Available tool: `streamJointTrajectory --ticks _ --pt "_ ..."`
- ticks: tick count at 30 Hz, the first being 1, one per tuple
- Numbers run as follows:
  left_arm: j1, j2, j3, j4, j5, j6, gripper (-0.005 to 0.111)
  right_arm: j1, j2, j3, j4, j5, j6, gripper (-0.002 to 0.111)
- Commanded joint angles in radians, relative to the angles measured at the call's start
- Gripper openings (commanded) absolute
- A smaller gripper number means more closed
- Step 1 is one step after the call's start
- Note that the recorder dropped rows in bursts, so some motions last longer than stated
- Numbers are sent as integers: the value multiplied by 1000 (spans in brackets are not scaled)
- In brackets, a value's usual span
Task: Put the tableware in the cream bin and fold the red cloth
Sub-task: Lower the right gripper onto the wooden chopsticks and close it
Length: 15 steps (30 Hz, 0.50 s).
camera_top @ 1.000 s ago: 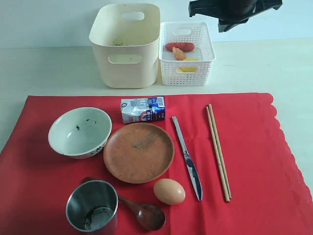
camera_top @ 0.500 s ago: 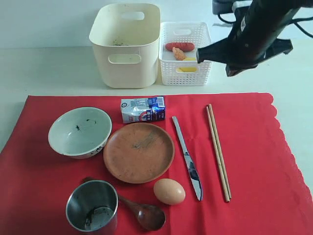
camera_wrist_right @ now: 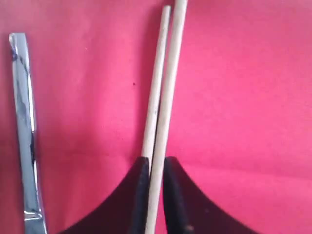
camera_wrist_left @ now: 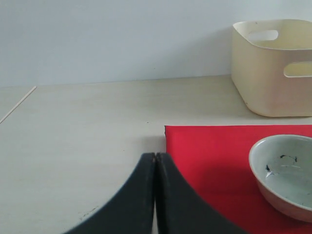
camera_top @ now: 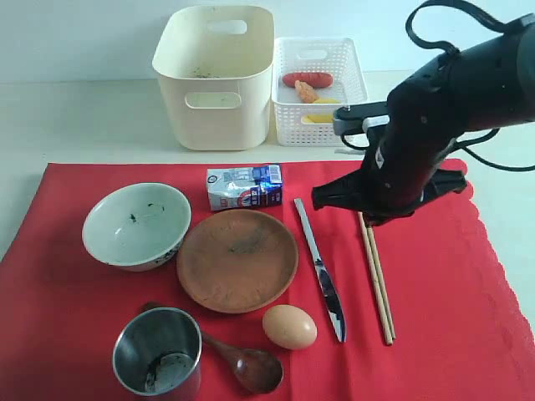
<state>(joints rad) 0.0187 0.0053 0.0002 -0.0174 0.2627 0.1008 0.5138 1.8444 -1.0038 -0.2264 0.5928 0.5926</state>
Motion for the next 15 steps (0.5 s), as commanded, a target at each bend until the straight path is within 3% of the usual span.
streamJointTrajectory --ticks 1,4,15 --pt "3 -5 0 -9 -1 0 3 2 46 3 -9 0 21 31" --pt "3 -5 0 -9 -1 0 3 2 80 3 -9 -27 21 46" --pt "3 -5 0 -9 -1 0 3 2 135 3 -9 -41 21 42"
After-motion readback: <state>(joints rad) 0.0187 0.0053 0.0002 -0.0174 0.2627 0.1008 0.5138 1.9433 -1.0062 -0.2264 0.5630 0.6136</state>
